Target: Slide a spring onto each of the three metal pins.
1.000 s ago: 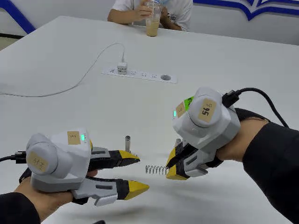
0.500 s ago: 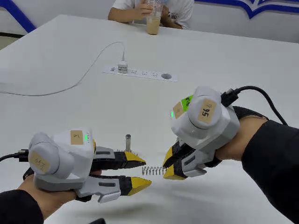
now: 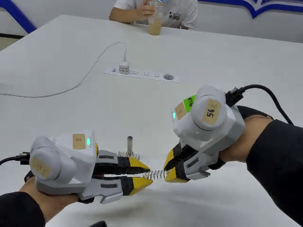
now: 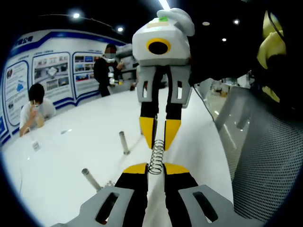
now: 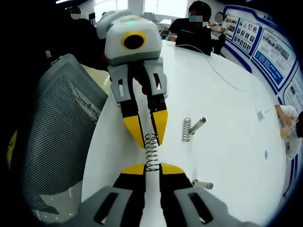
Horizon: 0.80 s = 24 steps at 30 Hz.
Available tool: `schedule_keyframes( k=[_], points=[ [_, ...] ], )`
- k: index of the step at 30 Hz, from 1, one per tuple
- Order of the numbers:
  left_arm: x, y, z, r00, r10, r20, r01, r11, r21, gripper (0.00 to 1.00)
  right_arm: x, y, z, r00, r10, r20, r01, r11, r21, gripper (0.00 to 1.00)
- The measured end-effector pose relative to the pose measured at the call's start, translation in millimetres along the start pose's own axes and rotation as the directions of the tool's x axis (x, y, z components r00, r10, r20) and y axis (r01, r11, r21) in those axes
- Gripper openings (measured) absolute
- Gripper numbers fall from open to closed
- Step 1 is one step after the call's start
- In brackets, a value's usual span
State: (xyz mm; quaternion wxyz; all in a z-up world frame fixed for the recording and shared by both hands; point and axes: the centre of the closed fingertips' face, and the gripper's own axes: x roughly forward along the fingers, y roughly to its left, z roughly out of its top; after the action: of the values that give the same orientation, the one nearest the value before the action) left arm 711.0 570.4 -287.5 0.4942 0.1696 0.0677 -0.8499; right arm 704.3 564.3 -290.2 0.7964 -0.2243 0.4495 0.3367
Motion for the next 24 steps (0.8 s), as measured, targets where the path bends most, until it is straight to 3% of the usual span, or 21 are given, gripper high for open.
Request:
schedule_keyframes(
  k=[24],
  points=[
    [2.1,-4.8,-0.2,0.9997,-0.018,-0.016,0.019,1.0,0.021,0.11,-16.4,5.3,38.1,0.9988,-0.021,0.044,0.024,0.998,-0.055,0.11]
  ],
)
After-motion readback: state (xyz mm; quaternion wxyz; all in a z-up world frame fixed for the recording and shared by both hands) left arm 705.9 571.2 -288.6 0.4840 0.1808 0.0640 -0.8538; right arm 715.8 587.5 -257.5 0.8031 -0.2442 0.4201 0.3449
